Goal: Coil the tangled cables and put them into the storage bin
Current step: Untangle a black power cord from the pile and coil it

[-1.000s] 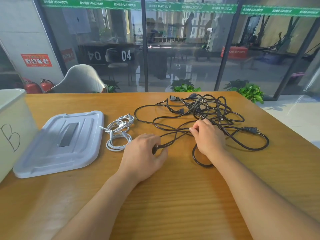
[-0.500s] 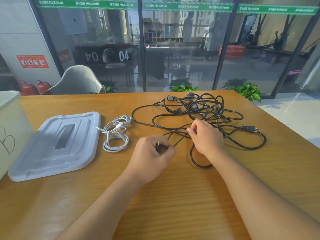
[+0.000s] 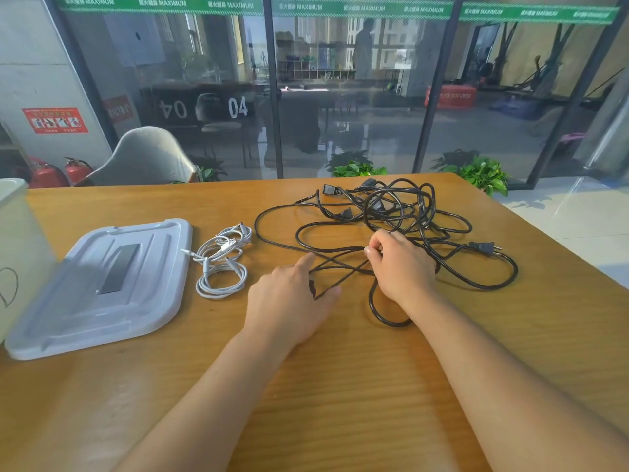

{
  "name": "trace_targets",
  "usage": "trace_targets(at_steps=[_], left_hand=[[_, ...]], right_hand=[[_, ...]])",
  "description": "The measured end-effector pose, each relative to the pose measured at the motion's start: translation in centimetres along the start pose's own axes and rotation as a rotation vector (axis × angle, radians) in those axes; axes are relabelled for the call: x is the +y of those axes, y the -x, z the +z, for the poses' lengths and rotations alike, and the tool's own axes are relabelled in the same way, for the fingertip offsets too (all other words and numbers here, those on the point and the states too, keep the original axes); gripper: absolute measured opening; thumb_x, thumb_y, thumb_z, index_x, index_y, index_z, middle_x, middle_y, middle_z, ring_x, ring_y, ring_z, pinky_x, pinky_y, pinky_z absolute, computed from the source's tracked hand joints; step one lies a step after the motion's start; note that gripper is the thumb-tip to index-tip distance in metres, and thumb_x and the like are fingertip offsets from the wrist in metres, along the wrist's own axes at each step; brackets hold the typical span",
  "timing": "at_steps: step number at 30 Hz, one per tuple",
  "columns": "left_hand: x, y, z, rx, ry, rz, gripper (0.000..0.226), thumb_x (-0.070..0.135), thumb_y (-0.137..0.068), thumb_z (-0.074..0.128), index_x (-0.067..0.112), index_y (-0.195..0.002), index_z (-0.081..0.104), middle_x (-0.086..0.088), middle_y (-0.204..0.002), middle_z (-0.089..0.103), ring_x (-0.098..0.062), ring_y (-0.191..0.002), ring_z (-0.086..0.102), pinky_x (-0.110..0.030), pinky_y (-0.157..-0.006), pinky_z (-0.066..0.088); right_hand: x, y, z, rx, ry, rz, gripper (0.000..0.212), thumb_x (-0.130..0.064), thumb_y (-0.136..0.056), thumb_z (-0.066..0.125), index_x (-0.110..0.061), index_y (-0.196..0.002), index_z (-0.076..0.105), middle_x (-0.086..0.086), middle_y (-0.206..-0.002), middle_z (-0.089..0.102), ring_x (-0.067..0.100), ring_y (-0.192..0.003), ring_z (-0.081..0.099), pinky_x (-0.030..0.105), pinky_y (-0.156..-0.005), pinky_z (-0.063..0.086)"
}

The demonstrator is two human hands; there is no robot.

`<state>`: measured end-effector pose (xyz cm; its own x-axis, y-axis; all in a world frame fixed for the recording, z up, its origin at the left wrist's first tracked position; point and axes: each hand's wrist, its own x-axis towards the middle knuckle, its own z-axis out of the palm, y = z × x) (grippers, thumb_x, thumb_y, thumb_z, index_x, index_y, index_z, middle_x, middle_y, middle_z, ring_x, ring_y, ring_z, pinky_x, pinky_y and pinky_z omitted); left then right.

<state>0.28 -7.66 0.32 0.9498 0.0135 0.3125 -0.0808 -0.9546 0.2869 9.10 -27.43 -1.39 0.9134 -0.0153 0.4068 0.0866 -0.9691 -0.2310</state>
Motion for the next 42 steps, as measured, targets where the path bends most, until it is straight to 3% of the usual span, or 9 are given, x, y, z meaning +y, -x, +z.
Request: trace_targets(at_steps=[5,10,14,18,23,29,34,38,42], left_hand=[[0.0,-0.5,0.7,0.012,-0.103,0.045,0.047,0.053,-0.097,0.058,0.029,-0.137,0.056,0.007,-0.118,0.067,-0.025,-0.100,0.069,-0.030,-0.063,0.043],[-0.3,-0.1,0.3,-0.014,-0.074,0.156,0.027,0.039,-0.096,0.049,0.029,-0.112,0.068,0.007,-0.097,0.067,-0.023,-0.082,0.066,-0.030,-0.060,0.047],[-1.9,1.0,-1.7,0.122,0.179,0.109,0.020,0.044,-0.078,0.045,0.029,-0.078,0.057,0.009,-0.063,0.056,-0.021,-0.063,0.054,-0.028,-0.054,0.031],[-3.8,0.9,-3.5,0.333,0.534,-0.012,0.017,0.042,-0.072,0.051,0.026,-0.067,0.051,0.008,-0.052,0.049,-0.013,-0.052,0.044,-0.030,-0.053,0.029],[-2.6,1.0,-2.8,0.222,0.594,0.074,0.041,0.052,-0.085,0.075,0.022,-0.070,0.050,0.007,-0.056,0.048,-0.015,-0.054,0.046,-0.035,-0.054,0.039],[-3.3,0.5,-2.0,0.242,0.576,-0.018,0.027,0.039,-0.086,0.069,0.027,-0.070,0.051,0.016,-0.053,0.053,-0.011,-0.048,0.043,-0.030,-0.052,0.035],[-4.7,0.0,-2.2,0.295,0.484,-0.111,0.029,0.030,-0.086,0.077,0.029,-0.072,0.051,0.014,-0.056,0.054,-0.008,-0.057,0.051,-0.029,-0.054,0.035],[-5.1,0.0,-2.7,0.305,0.380,-0.104,0.017,0.039,-0.086,0.075,0.033,-0.083,0.059,0.017,-0.075,0.066,-0.012,-0.071,0.060,-0.034,-0.063,0.049],[-5.3,0.3,-3.6,0.304,0.333,-0.008,0.007,0.032,-0.090,0.070,0.038,-0.092,0.067,0.023,-0.085,0.069,-0.001,-0.074,0.061,-0.029,-0.064,0.049]], right_hand=[[0.0,-0.1,0.1,-0.014,0.002,0.001,0.015,-0.046,-0.108,0.046,-0.038,-0.098,0.054,-0.012,-0.098,0.054,0.010,-0.064,0.048,0.022,-0.048,0.026],[-0.2,0.0,-0.2,-0.006,0.023,0.029,0.016,-0.044,-0.107,0.049,-0.036,-0.105,0.062,-0.008,-0.105,0.058,0.016,-0.070,0.050,0.022,-0.049,0.023],[0.1,0.1,-0.4,-0.012,-0.002,0.050,0.019,-0.042,-0.108,0.050,-0.034,-0.105,0.066,-0.005,-0.111,0.060,0.006,-0.058,0.038,0.023,-0.049,0.022],[0.1,0.2,-0.6,-0.040,-0.022,0.050,0.018,-0.042,-0.107,0.051,-0.034,-0.099,0.064,-0.005,-0.107,0.059,0.004,-0.057,0.036,0.025,-0.050,0.020],[0.1,0.2,-0.8,-0.113,-0.107,0.004,0.017,-0.041,-0.107,0.051,-0.037,-0.099,0.065,-0.012,-0.101,0.049,0.014,-0.070,0.047,0.025,-0.052,0.024],[0.5,0.3,-1.1,-0.089,-0.112,-0.051,0.014,-0.038,-0.105,0.056,-0.036,-0.102,0.069,-0.010,-0.109,0.059,0.017,-0.084,0.059,0.026,-0.056,0.035],[0.7,0.1,-2.0,-0.017,0.040,-0.262,0.023,-0.040,-0.102,0.059,-0.034,-0.119,0.074,-0.013,-0.120,0.069,0.018,-0.110,0.054,0.036,-0.090,0.041],[-0.5,1.2,-2.7,-0.208,-0.345,-0.373,0.026,-0.051,-0.101,0.054,-0.040,-0.110,0.076,-0.027,-0.101,0.070,-0.004,-0.090,0.058,0.025,-0.081,0.044],[-1.5,2.4,-2.7,-0.390,-0.383,-0.443,0.031,-0.062,-0.096,0.057,-0.043,-0.111,0.076,-0.024,-0.094,0.071,-0.006,-0.080,0.060,0.024,-0.073,0.048]])
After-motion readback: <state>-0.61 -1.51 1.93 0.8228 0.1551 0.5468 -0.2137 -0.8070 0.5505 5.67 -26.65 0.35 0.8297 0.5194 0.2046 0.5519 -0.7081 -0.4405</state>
